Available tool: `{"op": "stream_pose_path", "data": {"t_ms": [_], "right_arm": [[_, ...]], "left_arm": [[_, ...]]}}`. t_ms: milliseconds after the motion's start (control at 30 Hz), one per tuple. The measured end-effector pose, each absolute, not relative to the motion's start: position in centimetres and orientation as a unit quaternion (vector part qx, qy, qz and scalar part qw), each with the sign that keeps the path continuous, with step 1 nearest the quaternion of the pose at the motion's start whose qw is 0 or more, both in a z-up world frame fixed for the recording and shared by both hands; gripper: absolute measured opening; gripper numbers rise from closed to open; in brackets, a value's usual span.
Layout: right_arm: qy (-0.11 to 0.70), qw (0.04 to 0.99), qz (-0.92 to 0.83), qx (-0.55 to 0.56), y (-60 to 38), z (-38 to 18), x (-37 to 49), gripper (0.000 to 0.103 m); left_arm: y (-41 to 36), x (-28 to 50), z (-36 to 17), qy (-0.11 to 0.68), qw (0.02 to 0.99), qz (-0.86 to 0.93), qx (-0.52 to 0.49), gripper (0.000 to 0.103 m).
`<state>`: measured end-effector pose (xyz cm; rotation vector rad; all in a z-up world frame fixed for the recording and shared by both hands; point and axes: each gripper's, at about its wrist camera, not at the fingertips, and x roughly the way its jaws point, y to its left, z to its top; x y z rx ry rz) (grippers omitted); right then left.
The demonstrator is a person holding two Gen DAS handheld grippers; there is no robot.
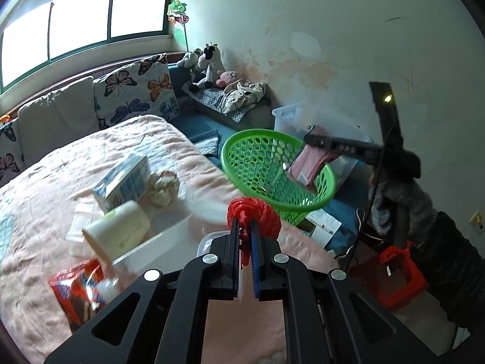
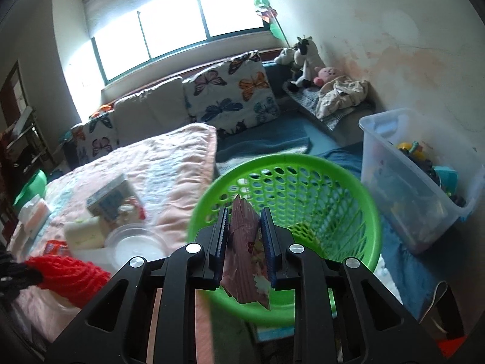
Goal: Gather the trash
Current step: 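Drop the pink bag into the green basket with the right tool while the left holds the net, then grasp the clear plastic lid with the right tool while the left holds the net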
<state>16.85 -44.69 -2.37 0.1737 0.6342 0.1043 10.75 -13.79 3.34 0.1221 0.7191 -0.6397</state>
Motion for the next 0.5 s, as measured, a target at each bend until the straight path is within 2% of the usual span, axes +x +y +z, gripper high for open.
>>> {"op": "stream_pose_path", "data": {"t_ms": [100,200,500], "right_arm": [[0.324,0.941,0.048,0.088,-45.3,-3.4,17.8,0.029],[0.327,0.939,0.042,0.096,-46.3,-4.2,18.0,0.055],[0.322,0.939,0.029,0.114,-48.5,-4.8,16.3,0.069]], "left_arm": [[-15.5,11.8,4.0,0.341,0.884,-0.314,0.066,0.007],[-17.3,13.4,4.4,0.340,0.882,-0.320,0.069,0.007],[-23.1,18.5,3.6,0.362,0.865,-0.339,0.072,0.007]]}}
